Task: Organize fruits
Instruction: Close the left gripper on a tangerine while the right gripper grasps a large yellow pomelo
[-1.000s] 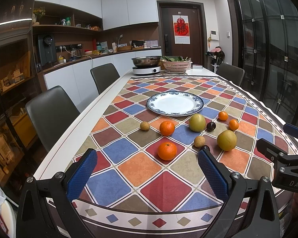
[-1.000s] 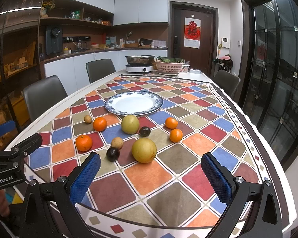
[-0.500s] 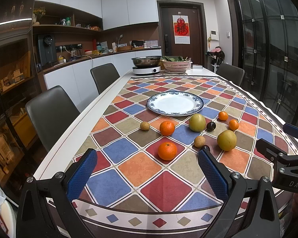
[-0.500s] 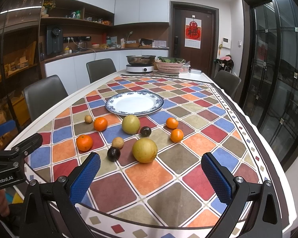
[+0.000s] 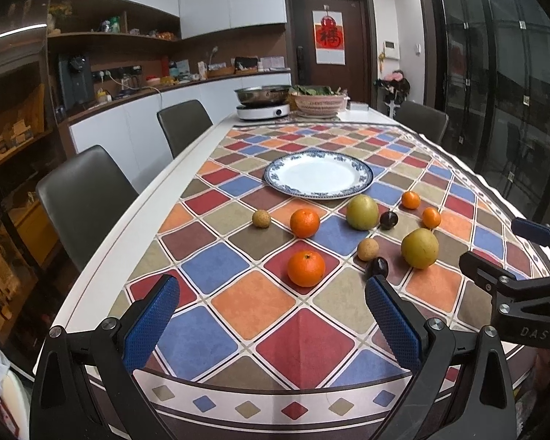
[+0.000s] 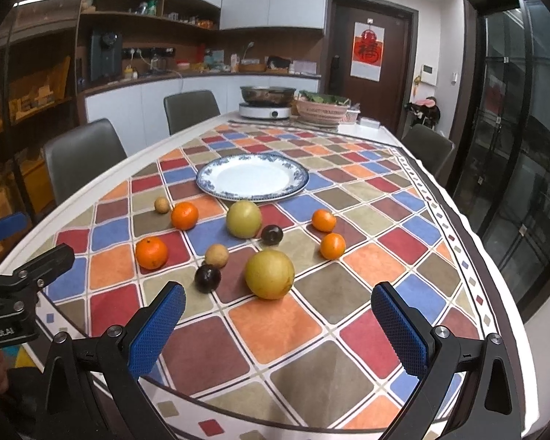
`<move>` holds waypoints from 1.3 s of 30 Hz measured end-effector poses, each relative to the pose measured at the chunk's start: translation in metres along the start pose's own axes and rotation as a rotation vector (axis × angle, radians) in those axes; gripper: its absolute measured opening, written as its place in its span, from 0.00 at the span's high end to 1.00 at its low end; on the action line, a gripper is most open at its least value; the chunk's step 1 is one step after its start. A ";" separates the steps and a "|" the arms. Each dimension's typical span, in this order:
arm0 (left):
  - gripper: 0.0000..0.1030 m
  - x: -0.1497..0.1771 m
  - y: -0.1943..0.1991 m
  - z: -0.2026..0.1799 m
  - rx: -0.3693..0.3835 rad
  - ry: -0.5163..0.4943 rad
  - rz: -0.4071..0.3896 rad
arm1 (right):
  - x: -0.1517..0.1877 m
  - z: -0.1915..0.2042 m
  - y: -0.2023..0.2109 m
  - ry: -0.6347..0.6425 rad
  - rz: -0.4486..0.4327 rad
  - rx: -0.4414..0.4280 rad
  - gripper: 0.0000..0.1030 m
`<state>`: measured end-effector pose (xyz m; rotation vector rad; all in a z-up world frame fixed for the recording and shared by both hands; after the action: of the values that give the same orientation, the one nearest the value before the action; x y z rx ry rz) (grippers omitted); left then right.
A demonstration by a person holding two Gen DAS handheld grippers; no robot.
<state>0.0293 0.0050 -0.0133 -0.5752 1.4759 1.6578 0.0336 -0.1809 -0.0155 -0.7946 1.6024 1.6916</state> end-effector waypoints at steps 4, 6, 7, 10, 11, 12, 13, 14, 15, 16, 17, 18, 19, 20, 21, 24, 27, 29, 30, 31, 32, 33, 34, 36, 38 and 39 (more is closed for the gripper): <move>0.03 -0.005 -0.016 0.000 0.032 -0.012 0.039 | -0.004 0.000 -0.015 0.007 0.041 -0.010 0.01; 0.06 -0.007 -0.025 0.000 0.046 -0.013 0.059 | -0.005 -0.001 -0.024 0.004 0.067 -0.015 0.01; 0.07 -0.008 -0.030 0.000 0.056 -0.012 0.072 | -0.006 -0.001 -0.029 0.003 0.080 -0.014 0.01; 0.12 -0.011 -0.043 0.000 0.075 -0.015 0.099 | -0.009 -0.002 -0.044 0.000 0.115 -0.006 0.01; 0.13 -0.011 -0.048 -0.001 0.082 -0.019 0.109 | -0.009 -0.002 -0.048 0.000 0.125 -0.003 0.01; 0.14 -0.011 -0.052 -0.002 0.088 -0.022 0.116 | -0.009 -0.002 -0.052 0.001 0.135 -0.002 0.01; 0.16 -0.012 -0.057 -0.002 0.097 -0.025 0.126 | -0.009 -0.003 -0.055 0.000 0.144 -0.002 0.01; 0.17 -0.012 -0.062 -0.003 0.104 -0.027 0.135 | -0.009 -0.003 -0.060 -0.001 0.156 0.000 0.01; 0.17 -0.012 -0.066 -0.003 0.108 -0.029 0.141 | -0.009 -0.004 -0.063 -0.002 0.165 0.001 0.04; 0.18 -0.013 -0.070 -0.004 0.113 -0.032 0.148 | -0.009 -0.004 -0.067 0.001 0.176 0.001 0.05; 0.19 -0.013 -0.075 -0.004 0.117 -0.037 0.155 | -0.009 -0.005 -0.071 0.002 0.188 0.002 0.07; 0.21 -0.013 -0.079 -0.006 0.123 -0.044 0.163 | -0.009 -0.005 -0.075 0.000 0.197 0.003 0.07; 0.22 -0.014 -0.083 -0.006 0.125 -0.050 0.168 | -0.008 -0.006 -0.079 -0.003 0.209 0.004 0.08; 0.22 -0.013 -0.086 -0.007 0.128 -0.054 0.177 | -0.008 -0.006 -0.082 -0.004 0.220 0.006 0.10; 0.23 -0.013 -0.090 -0.008 0.135 -0.055 0.184 | -0.007 -0.006 -0.085 -0.004 0.231 0.006 0.13; 0.27 -0.012 -0.100 -0.010 0.163 -0.047 0.213 | -0.004 -0.006 -0.095 -0.003 0.267 0.001 0.16; 0.31 -0.011 -0.110 -0.012 0.176 -0.049 0.238 | -0.002 -0.007 -0.102 -0.005 0.291 -0.004 0.21; 0.35 -0.010 -0.117 -0.013 0.189 -0.050 0.254 | -0.002 -0.007 -0.107 -0.007 0.304 -0.006 0.23; 0.37 -0.010 -0.119 -0.013 0.194 -0.052 0.260 | -0.002 -0.007 -0.110 -0.008 0.310 -0.007 0.24; 0.38 -0.010 -0.123 -0.014 0.197 -0.055 0.268 | -0.002 -0.007 -0.112 -0.009 0.315 -0.008 0.25; 0.40 -0.010 -0.126 -0.014 0.200 -0.056 0.274 | -0.001 -0.007 -0.115 -0.010 0.323 -0.010 0.27; 0.42 -0.010 -0.129 -0.015 0.204 -0.057 0.281 | -0.001 -0.007 -0.117 -0.010 0.330 -0.013 0.29; 0.43 -0.010 -0.133 -0.016 0.210 -0.055 0.288 | -0.001 -0.007 -0.119 -0.010 0.336 -0.016 0.30; 0.45 -0.010 -0.138 -0.017 0.220 -0.057 0.297 | -0.002 -0.006 -0.122 -0.010 0.344 -0.021 0.32; 0.49 -0.009 -0.142 -0.019 0.229 -0.058 0.311 | -0.002 -0.006 -0.123 -0.009 0.348 -0.027 0.33; 0.53 -0.009 -0.144 -0.019 0.233 -0.057 0.316 | -0.002 -0.006 -0.124 -0.008 0.351 -0.030 0.35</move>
<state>0.1473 -0.0195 -0.0945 -0.1711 1.7554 1.6872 0.1342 -0.1839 -0.0876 -0.5413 1.7935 1.9611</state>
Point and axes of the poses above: each gripper's, at about its wrist camera, not at the fingertips, and y roughly against the way its jaws point, z to its left, x to its underside, the point moved 2 cm from there along -y, roughly the way its jaws point, and after that the axes turned 10 degrees about -y, right-handed, at the moved point
